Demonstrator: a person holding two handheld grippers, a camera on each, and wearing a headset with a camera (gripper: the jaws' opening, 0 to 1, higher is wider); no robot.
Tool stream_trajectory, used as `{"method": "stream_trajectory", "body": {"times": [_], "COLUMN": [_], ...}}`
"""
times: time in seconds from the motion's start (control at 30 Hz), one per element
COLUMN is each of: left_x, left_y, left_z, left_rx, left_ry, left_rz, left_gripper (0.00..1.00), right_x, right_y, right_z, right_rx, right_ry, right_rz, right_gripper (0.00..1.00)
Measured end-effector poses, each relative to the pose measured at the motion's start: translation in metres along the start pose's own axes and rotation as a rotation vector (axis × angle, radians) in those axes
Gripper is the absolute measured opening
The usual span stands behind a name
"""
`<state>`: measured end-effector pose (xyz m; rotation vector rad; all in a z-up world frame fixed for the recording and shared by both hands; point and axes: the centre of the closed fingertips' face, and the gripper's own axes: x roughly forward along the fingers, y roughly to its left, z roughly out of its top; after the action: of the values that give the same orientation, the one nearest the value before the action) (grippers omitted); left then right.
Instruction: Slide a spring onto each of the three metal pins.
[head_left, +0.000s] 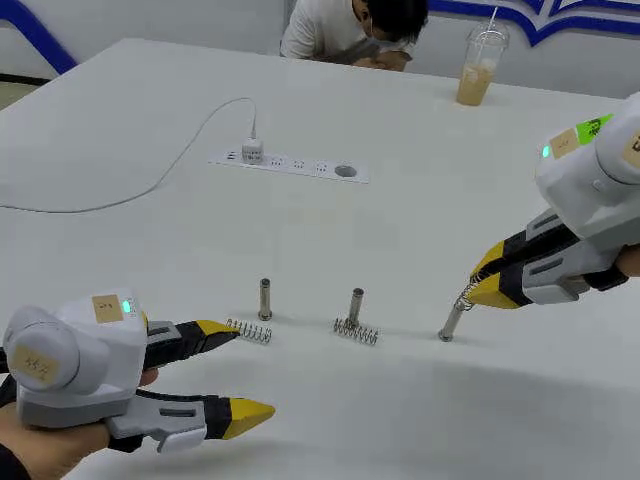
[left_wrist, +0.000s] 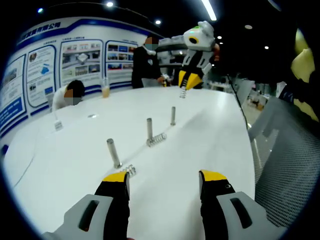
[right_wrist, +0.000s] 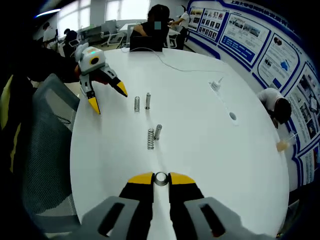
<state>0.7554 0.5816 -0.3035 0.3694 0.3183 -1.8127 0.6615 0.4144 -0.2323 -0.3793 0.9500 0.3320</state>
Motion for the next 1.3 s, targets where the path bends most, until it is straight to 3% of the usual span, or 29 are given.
{"method": "stream_trajectory", "body": {"times": [0.3, 1.3], "left_x": [-0.001, -0.001], "left_y": [0.001, 0.001], "left_z": [0.000, -0.003], "left_rx": [-0.005, -0.016], "left_ry": [0.000, 0.002], "left_rz": [0.005, 0.009], "left_gripper": [0.57, 0.57], "right_x": [0.009, 0.037], "right_y": [-0.019, -0.024], "right_z": [-0.008, -0.025], "right_rx": [0.043, 0.087], "right_ry": [0.007, 0.057], "right_rz": [-0.004, 0.036], "right_gripper": [0.12, 0.12]}}
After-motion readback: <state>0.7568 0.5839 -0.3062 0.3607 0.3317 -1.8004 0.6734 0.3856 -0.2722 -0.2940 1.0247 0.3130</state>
